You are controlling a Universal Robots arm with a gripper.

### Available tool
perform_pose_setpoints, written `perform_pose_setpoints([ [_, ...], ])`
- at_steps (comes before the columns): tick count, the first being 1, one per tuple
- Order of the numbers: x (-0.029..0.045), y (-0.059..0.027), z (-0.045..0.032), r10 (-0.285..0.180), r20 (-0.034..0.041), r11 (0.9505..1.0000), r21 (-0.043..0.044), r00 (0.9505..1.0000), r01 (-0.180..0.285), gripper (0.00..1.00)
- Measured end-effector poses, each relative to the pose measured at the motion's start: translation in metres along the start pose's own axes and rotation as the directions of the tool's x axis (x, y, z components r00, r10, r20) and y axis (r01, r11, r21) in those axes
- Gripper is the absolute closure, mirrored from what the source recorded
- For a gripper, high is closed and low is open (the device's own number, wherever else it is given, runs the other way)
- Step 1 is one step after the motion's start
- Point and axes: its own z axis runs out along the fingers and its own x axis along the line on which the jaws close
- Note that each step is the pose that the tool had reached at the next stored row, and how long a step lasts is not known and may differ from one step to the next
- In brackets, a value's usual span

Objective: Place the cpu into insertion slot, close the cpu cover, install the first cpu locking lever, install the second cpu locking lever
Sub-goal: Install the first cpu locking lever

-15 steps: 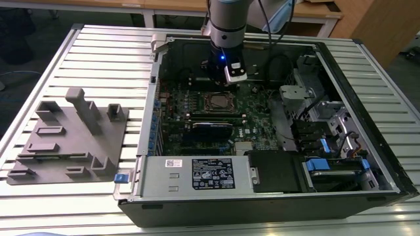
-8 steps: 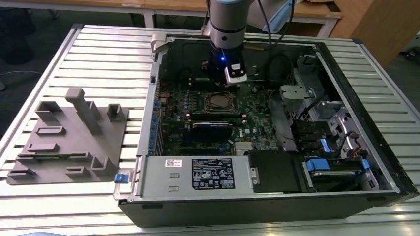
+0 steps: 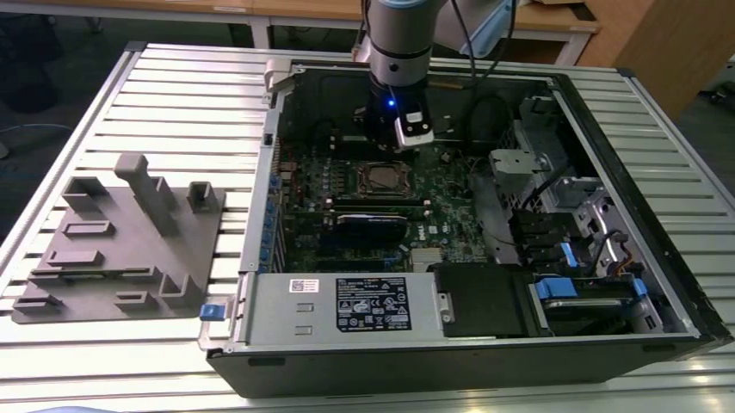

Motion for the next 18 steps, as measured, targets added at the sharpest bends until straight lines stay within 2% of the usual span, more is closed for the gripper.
perform_pose_setpoints([
  [4,-0.0002,0.0003,-0.001,0.0,0.0005,1.0,-0.0014,1.0,0.0,0.89],
  [8,-0.0004,0.0007,-0.0064,0.0,0.0,1.0,-0.0003,1.0,0.0,0.89],
  [18,-0.0007,-0.0004,-0.0057,0.0,0.0021,1.0,0.0029,1.0,0.0,0.89],
])
